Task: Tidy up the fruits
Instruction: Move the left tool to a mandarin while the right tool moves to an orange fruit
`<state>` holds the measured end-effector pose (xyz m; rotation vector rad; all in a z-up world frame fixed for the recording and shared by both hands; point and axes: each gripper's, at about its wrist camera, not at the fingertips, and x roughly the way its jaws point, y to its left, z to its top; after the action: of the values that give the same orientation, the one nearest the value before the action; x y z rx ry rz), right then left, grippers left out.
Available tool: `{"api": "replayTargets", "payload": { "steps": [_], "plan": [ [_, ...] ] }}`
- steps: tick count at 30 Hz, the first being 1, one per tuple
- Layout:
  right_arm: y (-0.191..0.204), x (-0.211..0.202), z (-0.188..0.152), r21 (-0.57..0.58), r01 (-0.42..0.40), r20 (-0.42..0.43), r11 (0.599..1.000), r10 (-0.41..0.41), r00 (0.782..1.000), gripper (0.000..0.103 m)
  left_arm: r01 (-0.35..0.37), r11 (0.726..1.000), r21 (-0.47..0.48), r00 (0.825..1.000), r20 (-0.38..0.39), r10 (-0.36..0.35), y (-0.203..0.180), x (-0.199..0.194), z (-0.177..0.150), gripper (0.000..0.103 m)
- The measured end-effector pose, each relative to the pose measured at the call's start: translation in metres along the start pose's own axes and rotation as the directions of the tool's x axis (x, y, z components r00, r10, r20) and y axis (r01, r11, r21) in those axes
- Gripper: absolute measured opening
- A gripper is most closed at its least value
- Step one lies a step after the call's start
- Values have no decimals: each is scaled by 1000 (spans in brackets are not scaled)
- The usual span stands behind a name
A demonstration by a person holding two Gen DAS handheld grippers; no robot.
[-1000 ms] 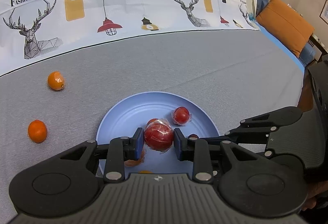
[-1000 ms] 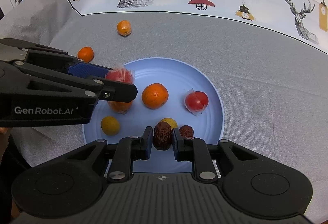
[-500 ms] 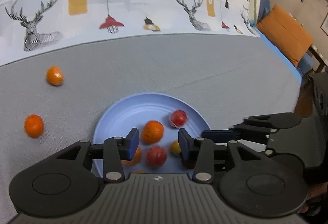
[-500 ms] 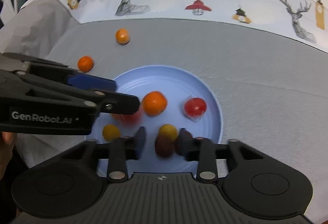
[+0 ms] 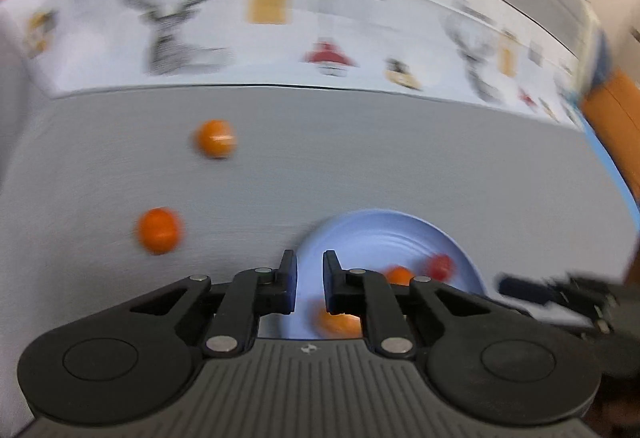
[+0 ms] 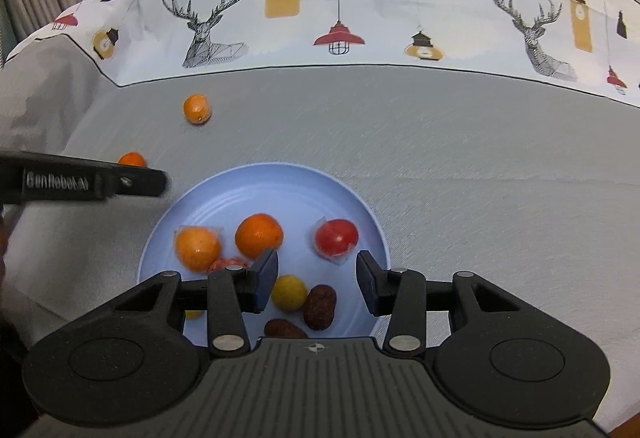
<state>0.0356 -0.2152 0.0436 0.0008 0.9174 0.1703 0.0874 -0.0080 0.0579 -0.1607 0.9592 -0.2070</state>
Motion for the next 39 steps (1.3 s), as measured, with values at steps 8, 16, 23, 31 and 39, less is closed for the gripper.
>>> {"api": "replayTargets", "payload": {
  "steps": [8,16,23,31,39],
  "plan": [
    [-1,-3,5,21,-3,38,1000,3,999,35,-98,965,-243,994,-61,85,84,1,37,39],
    [6,4,19,75,-66,57,995,62,996,35,-130,975,-182,983,-149,103,98,30,48,56],
    [26,12,38,84,-137,87,987,130,988,35,-139,978,-153,975,-195,108,95,52,51,56],
    [59,49,77,78,-204,111,976,195,975,36,-155,980,-121,971,-202,128,85,61,52,56],
    [79,103,116,112,-240,98,964,230,968,43,-171,977,-127,967,-214,141,88,62,52,34]
  ]
}}
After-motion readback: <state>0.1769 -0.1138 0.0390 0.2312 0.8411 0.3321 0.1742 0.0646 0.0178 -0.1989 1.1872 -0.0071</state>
